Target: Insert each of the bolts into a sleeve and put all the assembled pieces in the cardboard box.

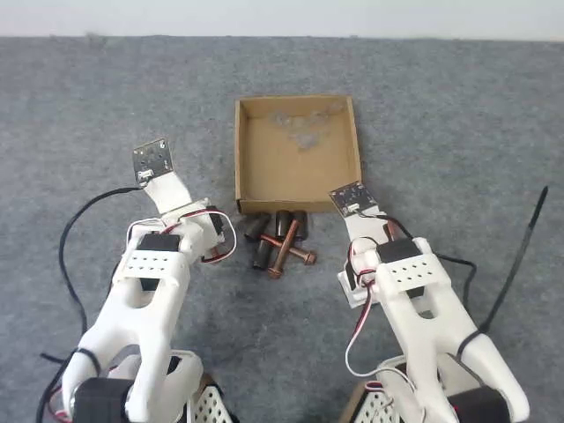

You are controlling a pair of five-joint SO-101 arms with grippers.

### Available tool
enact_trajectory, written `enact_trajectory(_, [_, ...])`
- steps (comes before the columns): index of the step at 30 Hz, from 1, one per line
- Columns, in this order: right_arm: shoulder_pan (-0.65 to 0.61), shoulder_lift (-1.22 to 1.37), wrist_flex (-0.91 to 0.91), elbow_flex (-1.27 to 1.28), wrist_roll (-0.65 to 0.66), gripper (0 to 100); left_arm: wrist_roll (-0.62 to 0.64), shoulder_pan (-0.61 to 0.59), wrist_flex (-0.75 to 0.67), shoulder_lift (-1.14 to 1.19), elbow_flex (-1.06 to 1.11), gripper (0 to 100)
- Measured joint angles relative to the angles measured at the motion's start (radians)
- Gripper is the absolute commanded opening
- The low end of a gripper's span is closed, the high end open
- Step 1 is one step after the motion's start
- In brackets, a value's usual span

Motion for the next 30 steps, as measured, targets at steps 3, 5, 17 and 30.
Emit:
enact_trajectory(3, [-0.038, 0.000, -0.008, 0.028, 0.044, 12.4, 0.000, 0.000, 0.000, 0.000, 0.000, 1])
enact_trajectory(5, [-0.049, 0.000, -0.037, 0.051, 0.057, 12.3, 0.000, 0.000, 0.000, 0.000, 0.000, 1])
enact_trajectory(17, [-0.058, -0.006, -0.095, 0.091, 0.069, 0.0, 0.000, 0.000, 0.000, 0.000, 0.000, 1])
enact_trajectory(30, [-0.058, -0.006, 0.054, -0.032, 0.072, 0.6, 0.000, 0.000, 0.000, 0.000, 0.000, 1])
